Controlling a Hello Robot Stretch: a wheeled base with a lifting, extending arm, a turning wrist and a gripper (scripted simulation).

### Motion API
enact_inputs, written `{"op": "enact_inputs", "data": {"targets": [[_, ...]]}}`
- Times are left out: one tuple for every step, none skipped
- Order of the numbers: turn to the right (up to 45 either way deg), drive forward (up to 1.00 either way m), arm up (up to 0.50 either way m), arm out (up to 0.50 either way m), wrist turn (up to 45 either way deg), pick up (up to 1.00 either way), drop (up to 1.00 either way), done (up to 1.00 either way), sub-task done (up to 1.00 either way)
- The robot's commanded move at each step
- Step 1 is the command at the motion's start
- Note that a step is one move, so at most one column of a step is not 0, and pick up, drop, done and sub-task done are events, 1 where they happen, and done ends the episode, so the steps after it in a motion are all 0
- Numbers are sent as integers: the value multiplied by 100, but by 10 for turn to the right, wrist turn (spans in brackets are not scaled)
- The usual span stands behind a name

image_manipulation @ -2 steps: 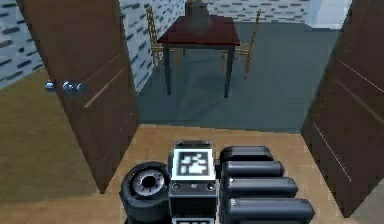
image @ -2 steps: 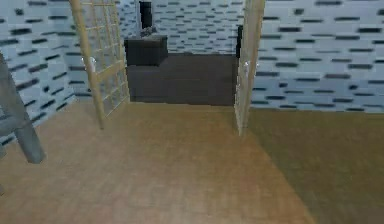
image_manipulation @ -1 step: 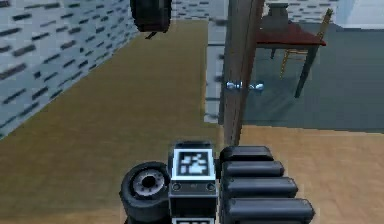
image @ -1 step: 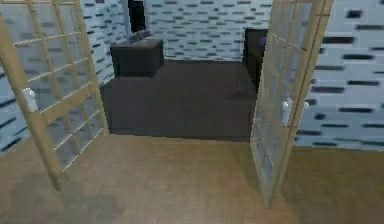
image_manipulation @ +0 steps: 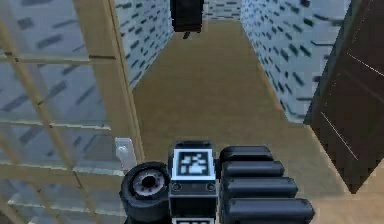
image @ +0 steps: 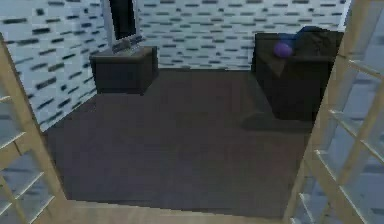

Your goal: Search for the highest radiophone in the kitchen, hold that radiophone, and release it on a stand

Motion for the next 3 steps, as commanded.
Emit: {"op": "enact_inputs", "data": {"targets": [[0,100,0,0,0,0,0,0,0],[0,100,0,0,0,0,0,0,0],[-30,0,0,0,0,0,0,0,0]]}}
